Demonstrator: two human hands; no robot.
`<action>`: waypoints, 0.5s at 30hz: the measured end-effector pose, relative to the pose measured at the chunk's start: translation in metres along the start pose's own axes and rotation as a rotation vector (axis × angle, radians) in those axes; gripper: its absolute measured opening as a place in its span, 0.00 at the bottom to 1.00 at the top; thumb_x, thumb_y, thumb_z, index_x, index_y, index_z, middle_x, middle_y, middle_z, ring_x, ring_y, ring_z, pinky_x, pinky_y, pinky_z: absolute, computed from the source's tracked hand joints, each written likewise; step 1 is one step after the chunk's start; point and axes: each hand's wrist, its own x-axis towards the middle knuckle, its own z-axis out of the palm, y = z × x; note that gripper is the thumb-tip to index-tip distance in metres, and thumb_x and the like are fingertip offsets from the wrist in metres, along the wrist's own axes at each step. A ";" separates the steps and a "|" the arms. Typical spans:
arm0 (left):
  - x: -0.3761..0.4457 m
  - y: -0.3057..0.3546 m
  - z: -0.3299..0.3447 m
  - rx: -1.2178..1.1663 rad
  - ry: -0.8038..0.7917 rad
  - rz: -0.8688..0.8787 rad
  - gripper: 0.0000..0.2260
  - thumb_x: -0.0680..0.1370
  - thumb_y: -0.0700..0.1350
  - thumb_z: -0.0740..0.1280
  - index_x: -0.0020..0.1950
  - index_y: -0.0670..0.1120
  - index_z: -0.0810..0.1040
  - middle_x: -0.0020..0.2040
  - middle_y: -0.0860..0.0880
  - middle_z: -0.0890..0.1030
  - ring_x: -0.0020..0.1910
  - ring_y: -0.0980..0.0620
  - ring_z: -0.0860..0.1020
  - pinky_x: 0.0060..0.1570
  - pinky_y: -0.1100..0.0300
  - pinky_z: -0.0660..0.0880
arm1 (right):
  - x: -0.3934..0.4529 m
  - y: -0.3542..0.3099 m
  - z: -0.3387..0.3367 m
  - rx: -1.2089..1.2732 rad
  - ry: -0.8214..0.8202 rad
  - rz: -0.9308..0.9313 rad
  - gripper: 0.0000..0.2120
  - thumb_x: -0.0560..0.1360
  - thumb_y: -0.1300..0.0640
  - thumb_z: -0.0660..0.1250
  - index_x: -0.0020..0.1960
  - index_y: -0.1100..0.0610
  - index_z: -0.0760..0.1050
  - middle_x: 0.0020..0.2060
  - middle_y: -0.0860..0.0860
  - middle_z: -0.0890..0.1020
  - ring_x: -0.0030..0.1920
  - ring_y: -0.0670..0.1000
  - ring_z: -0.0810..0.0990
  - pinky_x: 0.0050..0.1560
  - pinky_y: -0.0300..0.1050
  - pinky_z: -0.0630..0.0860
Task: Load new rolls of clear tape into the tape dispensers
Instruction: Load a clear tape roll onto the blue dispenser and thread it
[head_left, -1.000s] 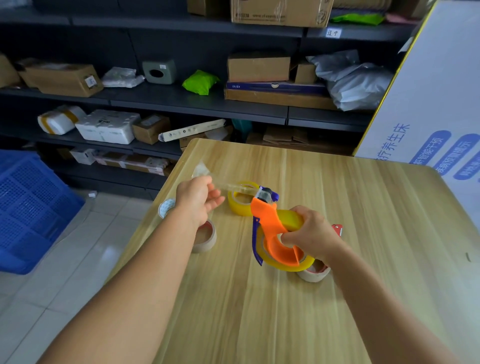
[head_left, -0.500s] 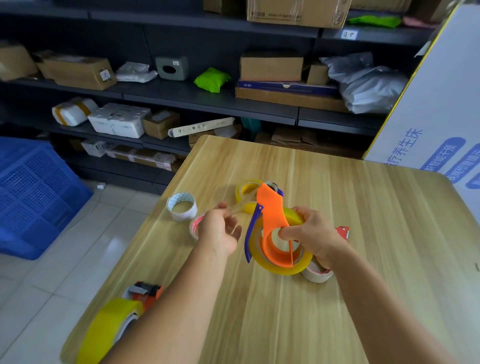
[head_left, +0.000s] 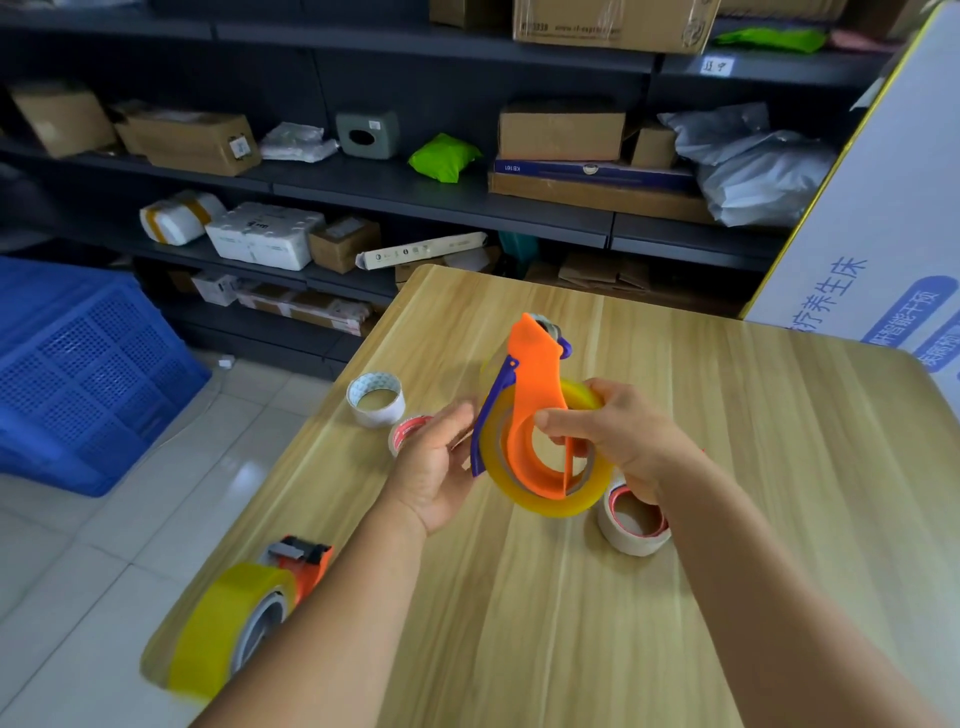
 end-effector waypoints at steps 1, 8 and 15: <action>-0.002 -0.001 -0.001 0.004 -0.031 0.025 0.17 0.74 0.48 0.67 0.60 0.42 0.78 0.51 0.45 0.80 0.45 0.52 0.79 0.45 0.59 0.76 | -0.002 0.000 0.000 0.051 -0.050 -0.003 0.17 0.66 0.54 0.78 0.50 0.58 0.78 0.40 0.54 0.85 0.41 0.52 0.84 0.43 0.47 0.79; -0.027 0.007 0.001 -0.032 0.115 0.083 0.25 0.61 0.54 0.73 0.54 0.43 0.81 0.52 0.41 0.81 0.46 0.47 0.81 0.50 0.53 0.78 | -0.024 0.010 0.021 0.542 -0.433 -0.042 0.22 0.61 0.56 0.78 0.53 0.62 0.80 0.47 0.58 0.85 0.45 0.55 0.85 0.41 0.47 0.81; -0.055 0.013 -0.009 -0.112 0.174 -0.003 0.29 0.62 0.53 0.73 0.59 0.42 0.79 0.62 0.37 0.78 0.55 0.42 0.77 0.62 0.44 0.72 | -0.047 0.011 0.056 0.604 -0.339 0.061 0.32 0.65 0.41 0.70 0.63 0.59 0.77 0.55 0.60 0.83 0.53 0.58 0.83 0.52 0.55 0.81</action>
